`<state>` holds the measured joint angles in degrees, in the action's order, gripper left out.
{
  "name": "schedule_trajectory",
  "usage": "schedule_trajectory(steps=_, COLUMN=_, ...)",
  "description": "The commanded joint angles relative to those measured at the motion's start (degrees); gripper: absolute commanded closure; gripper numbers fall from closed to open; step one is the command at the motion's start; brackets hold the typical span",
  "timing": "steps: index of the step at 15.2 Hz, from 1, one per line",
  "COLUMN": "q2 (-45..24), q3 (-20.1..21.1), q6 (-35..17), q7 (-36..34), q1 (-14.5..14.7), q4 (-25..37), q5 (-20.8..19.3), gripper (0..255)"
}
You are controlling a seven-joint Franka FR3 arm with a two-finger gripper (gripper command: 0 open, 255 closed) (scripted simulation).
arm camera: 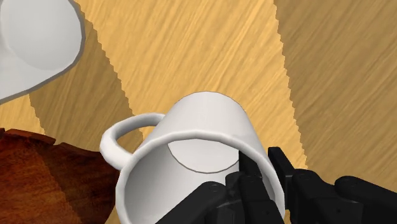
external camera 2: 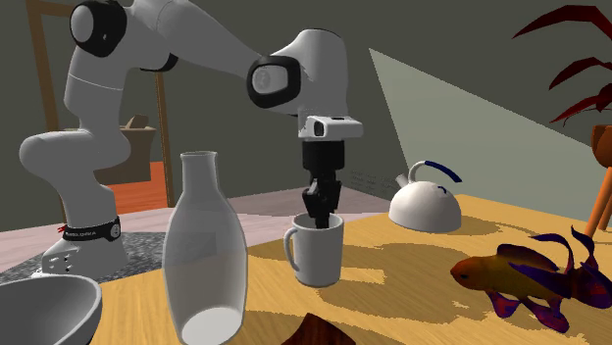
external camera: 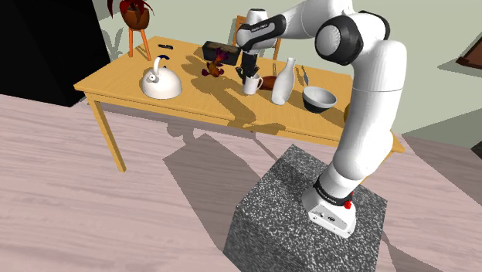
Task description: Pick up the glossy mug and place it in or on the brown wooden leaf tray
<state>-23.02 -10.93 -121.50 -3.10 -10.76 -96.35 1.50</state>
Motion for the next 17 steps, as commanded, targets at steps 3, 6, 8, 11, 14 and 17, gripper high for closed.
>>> schedule_trajectory(steps=3, q2=1.0, q3=-0.1, q6=2.7, q7=-0.2, q1=0.1, q4=1.7, q5=-0.2, gripper=255)
schedule_trajectory(steps=6, q2=1.7, q3=-0.1, q6=4.7, q7=-0.2, q1=0.2, q4=3.0, q5=-0.3, gripper=255)
schedule_trajectory(steps=8, q2=2.1, q3=-0.2, q6=6.1, q7=-0.2, q1=0.2, q4=4.0, q5=-0.4, gripper=255)
schedule_trajectory(steps=11, q2=2.7, q3=-0.2, q6=8.2, q7=-0.2, q1=0.2, q4=5.5, q5=-0.5, gripper=255)
schedule_trajectory(steps=14, q2=3.0, q3=-0.3, q6=9.7, q7=-0.2, q1=0.2, q4=6.8, q5=-0.6, gripper=255)
schedule_trajectory(steps=17, q2=1.2, q3=-1.2, q6=10.9, q7=3.6, q1=-2.5, q4=9.8, q5=0.3, gripper=255)
